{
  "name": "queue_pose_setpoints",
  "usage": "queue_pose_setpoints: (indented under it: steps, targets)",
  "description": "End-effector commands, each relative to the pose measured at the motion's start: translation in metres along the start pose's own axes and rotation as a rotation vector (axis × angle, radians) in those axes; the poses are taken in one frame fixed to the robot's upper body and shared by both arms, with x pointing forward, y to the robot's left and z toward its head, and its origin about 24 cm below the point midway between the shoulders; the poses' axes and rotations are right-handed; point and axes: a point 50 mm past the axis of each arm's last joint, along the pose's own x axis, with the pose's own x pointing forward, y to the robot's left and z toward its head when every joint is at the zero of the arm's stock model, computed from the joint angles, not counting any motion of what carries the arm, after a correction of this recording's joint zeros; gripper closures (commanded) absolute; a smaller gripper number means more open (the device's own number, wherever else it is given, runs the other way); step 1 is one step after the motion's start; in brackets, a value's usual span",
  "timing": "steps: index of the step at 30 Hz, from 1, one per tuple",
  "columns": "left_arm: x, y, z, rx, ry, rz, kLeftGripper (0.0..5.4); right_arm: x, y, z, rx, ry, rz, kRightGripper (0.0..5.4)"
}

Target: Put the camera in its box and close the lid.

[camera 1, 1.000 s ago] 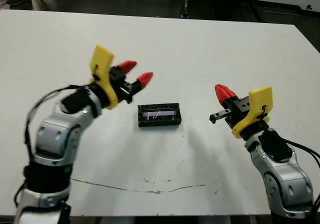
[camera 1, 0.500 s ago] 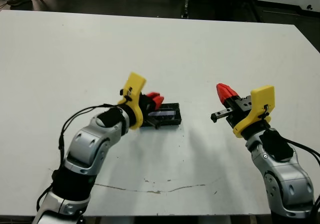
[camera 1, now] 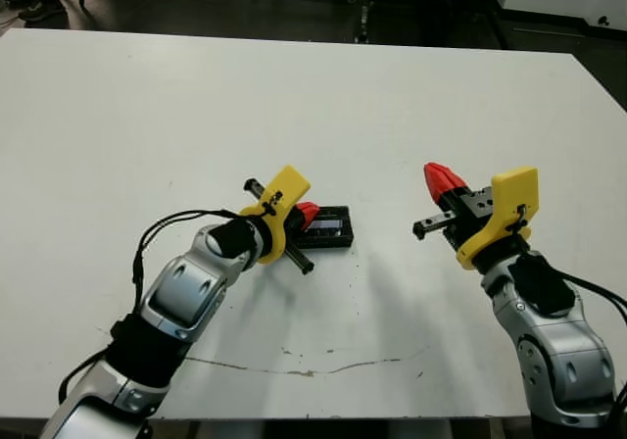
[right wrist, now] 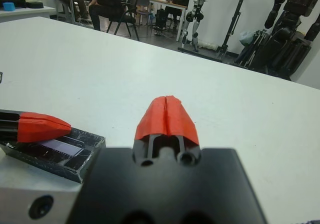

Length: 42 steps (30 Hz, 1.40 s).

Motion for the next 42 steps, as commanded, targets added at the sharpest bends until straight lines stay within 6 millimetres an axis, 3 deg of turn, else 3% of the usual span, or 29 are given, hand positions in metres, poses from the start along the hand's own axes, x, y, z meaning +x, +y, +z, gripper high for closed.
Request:
queue_pose_setpoints:
  steps: [1,5,11,18,22,29,35,42]
  targets:
    - [-0.007,-0.001,-0.033,-0.093,0.133,-0.003,5.40,-0.002,-0.001,-0.001,0.004,0.005,-0.005,5.40]
    - [-0.023,0.004,-0.011,-0.164,-0.050,0.037,5.40,-0.002,-0.001,-0.001,0.006,0.007,-0.007,5.40]
    - [-0.064,0.024,0.021,-0.272,-0.328,0.208,5.40,-0.002,0.000,0.000,0.025,-0.008,-0.013,5.40]
    - [-0.097,0.050,0.032,-0.332,-0.562,0.418,5.40,-0.001,-0.003,0.003,0.036,-0.029,-0.037,5.40]
    - [-0.112,0.064,0.029,-0.320,-0.673,0.565,5.40,0.001,-0.005,0.005,0.068,-0.054,-0.062,5.40]
    - [-0.122,0.079,0.010,-0.328,-0.765,0.786,5.40,0.006,-0.008,0.009,0.061,-0.087,-0.147,5.40]
    - [-0.114,0.072,-0.014,-0.358,-0.729,0.867,5.40,0.012,-0.010,0.011,0.060,-0.121,-0.214,5.40]
    - [-0.108,0.063,-0.018,-0.364,-0.718,0.857,5.40,0.015,-0.011,0.012,0.070,-0.146,-0.238,5.40]
